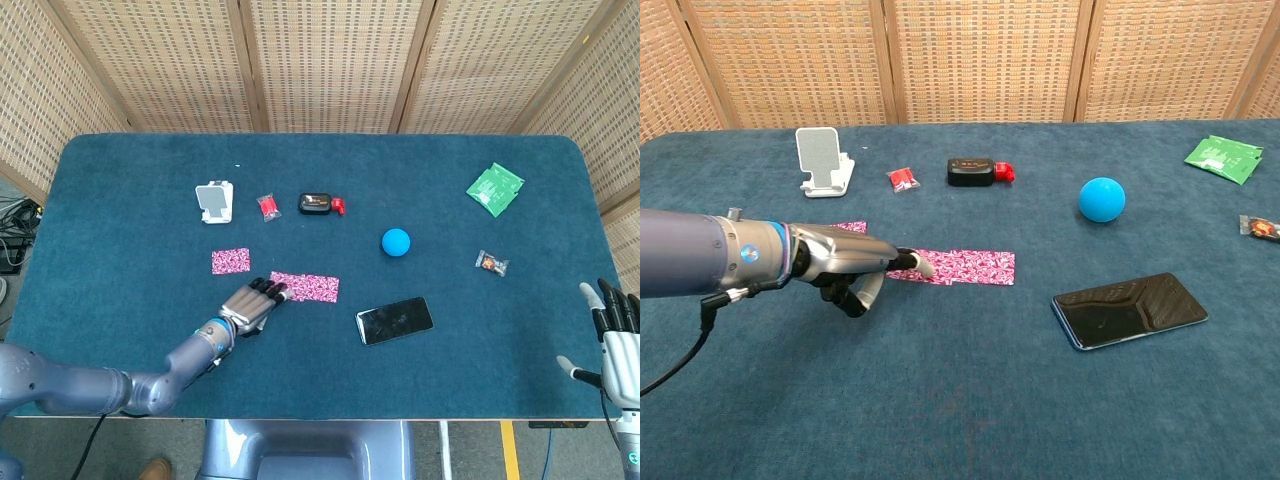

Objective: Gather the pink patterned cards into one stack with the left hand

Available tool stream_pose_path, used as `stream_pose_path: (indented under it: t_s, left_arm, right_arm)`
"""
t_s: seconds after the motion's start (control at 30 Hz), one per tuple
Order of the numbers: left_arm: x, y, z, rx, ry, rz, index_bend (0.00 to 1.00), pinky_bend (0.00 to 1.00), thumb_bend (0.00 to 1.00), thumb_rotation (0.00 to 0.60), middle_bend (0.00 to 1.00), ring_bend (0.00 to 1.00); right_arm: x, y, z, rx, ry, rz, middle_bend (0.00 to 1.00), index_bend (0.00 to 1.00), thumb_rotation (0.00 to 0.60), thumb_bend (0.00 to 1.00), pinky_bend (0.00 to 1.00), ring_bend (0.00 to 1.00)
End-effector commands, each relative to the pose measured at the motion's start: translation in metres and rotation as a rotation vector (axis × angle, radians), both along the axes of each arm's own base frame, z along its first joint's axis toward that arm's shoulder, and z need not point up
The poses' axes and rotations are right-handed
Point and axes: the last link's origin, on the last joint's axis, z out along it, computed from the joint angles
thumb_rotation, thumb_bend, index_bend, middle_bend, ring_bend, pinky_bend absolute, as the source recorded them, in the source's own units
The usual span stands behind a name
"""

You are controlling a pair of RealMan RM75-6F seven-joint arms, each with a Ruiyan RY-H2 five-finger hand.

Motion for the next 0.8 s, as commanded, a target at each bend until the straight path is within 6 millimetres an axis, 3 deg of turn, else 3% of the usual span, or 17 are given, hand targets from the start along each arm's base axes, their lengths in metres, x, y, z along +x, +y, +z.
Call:
stream_pose_path:
  t_s: [0.03, 0.27, 0.47, 0.53, 0.57, 0.6, 0.67, 0.73, 0.8]
  left_arm:
    - [-0.020, -0.003, 0.013, 0.013, 0.021, -0.008, 0.04, 0.00, 1.00, 0.600, 0.00, 0.00]
    - [-0.053, -0.012, 0.038, -0.004, 0.110, 0.005, 0.04, 0.00, 1.00, 0.600, 0.00, 0.00]
    - [-0.043, -0.007, 0.063, 0.055, 0.004, -0.004, 0.04, 0.00, 1.00, 0.600, 0.00, 0.00]
    - [-0.035, -0.005, 0.070, 0.078, -0.048, -0.028, 0.04, 0.00, 0.84, 0.600, 0.00, 0.00]
    - [-0.031, -0.003, 0.073, 0.095, -0.076, -0.044, 0.04, 0.00, 0.70, 0.600, 0.00, 0.00]
    - [-0.022, 0.001, 0.076, 0.128, -0.124, -0.067, 0.04, 0.00, 0.49, 0.600, 0.00, 0.00]
    - [-0.009, 0.008, 0.077, 0.167, -0.187, -0.093, 0.06, 0.00, 0.22, 0.600, 0.00, 0.00]
    - [0.002, 0.016, 0.074, 0.187, -0.227, -0.092, 0.10, 0.00, 0.09, 0.600, 0.00, 0.00]
    - [0.013, 0.025, 0.067, 0.195, -0.248, -0.083, 0.13, 0.00, 0.09, 0.600, 0.00, 0.00]
  right_arm:
    - [0.001, 0.000, -0.001, 0.003, 0.001, 0.003, 0.00, 0.00, 0.600, 0.00, 0.00, 0.00]
    - [0.003, 0.001, -0.003, 0.006, 0.003, 0.006, 0.00, 0.00, 0.600, 0.00, 0.00, 0.00]
    - [0.004, 0.001, -0.003, 0.003, 0.002, 0.009, 0.00, 0.00, 0.600, 0.00, 0.00, 0.00]
    - [0.004, 0.001, -0.003, 0.005, 0.002, 0.009, 0.00, 0.00, 0.600, 0.00, 0.00, 0.00]
    - [0.004, 0.001, -0.003, 0.005, 0.001, 0.009, 0.00, 0.00, 0.600, 0.00, 0.00, 0.00]
    - [0.004, 0.001, -0.003, 0.006, 0.001, 0.009, 0.00, 0.00, 0.600, 0.00, 0.00, 0.00]
    - [0.005, 0.001, -0.003, 0.006, 0.001, 0.010, 0.00, 0.00, 0.600, 0.00, 0.00, 0.00]
    - [0.005, 0.001, -0.003, 0.004, 0.000, 0.009, 0.00, 0.00, 0.600, 0.00, 0.00, 0.00]
    - [0.004, 0.000, -0.003, 0.003, 0.000, 0.006, 0.00, 0.00, 0.600, 0.00, 0.00, 0.00]
